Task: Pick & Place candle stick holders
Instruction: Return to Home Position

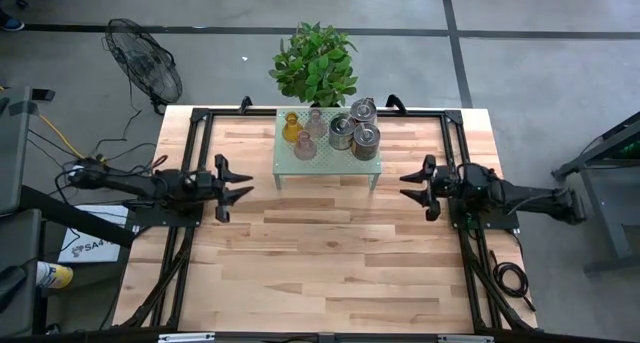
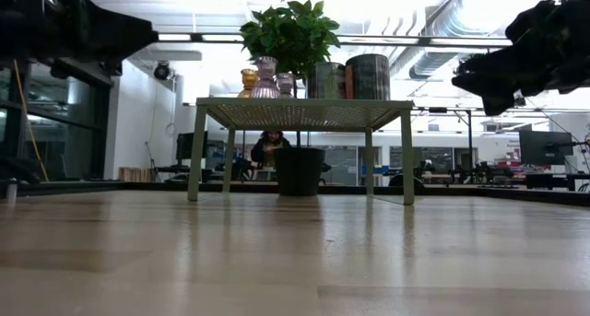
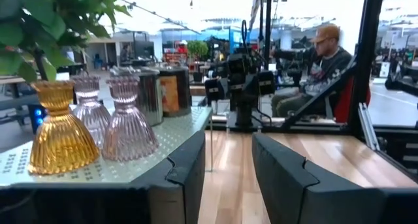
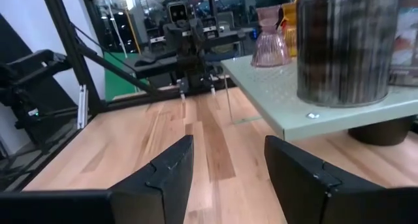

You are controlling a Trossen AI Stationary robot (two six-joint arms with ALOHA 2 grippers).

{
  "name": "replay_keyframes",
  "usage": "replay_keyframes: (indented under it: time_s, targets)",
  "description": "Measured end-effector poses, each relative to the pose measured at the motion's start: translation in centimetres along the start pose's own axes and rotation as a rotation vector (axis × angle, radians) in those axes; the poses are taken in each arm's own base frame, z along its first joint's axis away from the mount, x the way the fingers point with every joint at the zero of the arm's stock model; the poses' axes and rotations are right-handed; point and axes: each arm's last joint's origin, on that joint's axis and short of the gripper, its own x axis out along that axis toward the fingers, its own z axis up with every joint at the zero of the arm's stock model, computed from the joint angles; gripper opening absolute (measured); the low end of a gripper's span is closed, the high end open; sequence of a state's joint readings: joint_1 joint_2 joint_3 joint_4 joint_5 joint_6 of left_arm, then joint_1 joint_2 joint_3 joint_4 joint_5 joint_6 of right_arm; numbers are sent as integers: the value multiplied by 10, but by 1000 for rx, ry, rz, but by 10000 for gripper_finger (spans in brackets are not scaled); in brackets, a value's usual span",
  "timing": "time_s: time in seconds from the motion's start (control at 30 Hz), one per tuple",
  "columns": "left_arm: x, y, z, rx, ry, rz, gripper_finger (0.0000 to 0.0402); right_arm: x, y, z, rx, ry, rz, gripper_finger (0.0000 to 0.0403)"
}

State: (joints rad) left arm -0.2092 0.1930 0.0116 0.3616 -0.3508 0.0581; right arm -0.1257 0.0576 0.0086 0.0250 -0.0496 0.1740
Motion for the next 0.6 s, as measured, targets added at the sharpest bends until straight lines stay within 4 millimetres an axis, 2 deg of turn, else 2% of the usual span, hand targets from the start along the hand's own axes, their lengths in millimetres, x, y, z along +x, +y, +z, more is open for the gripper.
replay_keyframes:
  time_s: [0.23, 0.3, 0.4, 0.6]
  targets:
    - [-6, 1, 4, -26, -44, -37, 124, -1, -3, 1, -9, -13, -24, 183]
    - [-8, 1, 1, -22, -15, -68, 124, -1, -3, 1, -5, -13, -27, 183]
    - [-12, 4, -11, -36, 107, 5, 124, -1, -3, 1, -1, -13, -28, 183]
    - [-13, 4, -8, -21, 131, -7, 124, -1, -3, 1, 9, -9, -28, 183]
